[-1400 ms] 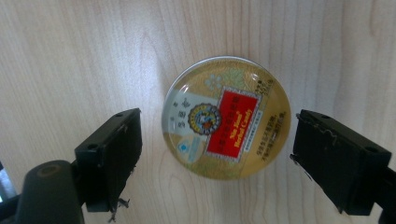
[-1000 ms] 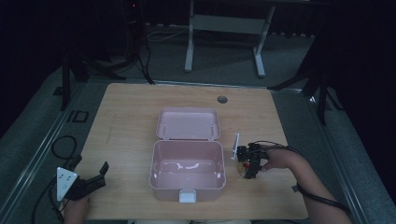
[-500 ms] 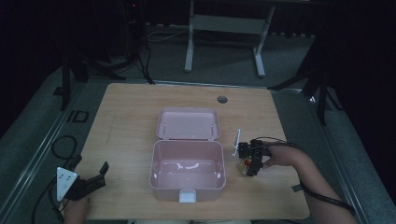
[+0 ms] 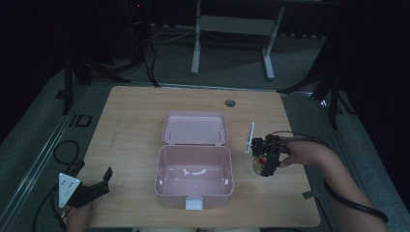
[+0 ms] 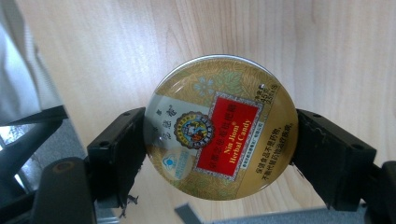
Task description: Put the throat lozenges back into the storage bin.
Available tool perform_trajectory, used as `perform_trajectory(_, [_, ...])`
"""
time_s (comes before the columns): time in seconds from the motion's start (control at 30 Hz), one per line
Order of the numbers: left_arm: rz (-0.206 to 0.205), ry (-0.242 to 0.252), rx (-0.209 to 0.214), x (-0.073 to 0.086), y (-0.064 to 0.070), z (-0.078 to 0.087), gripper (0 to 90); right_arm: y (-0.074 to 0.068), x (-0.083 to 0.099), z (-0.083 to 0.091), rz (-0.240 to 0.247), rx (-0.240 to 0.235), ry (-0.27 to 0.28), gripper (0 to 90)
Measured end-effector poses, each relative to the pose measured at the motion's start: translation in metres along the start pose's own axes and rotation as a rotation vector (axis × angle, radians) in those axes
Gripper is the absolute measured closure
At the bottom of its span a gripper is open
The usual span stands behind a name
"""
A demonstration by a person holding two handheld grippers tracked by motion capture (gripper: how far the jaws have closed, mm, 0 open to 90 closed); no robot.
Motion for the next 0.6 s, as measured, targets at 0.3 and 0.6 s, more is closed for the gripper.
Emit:
perform_trajectory(0.3, [0.001,0.000,-0.001,0.000,0.000,0.000,1.8,-0.009,-0.008,0.050,-0.003,0.053,0.029,20.8])
perform_trajectory(0.6, [0.000,0.000,-0.003,0.000,0.000,0.000,1.8,-0.021,-0.029,0.057,0.007,0.037,0.037,20.8])
Point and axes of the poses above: each handheld gripper's, and its own axes: z roughly backward along the jaws, x roughly out of its underside, y roughly to its right, the point moved 3 cm from there along -z, roughly forward along the jaws, and after that the axes turned 5 degrees about y, right-handed, at the moved point
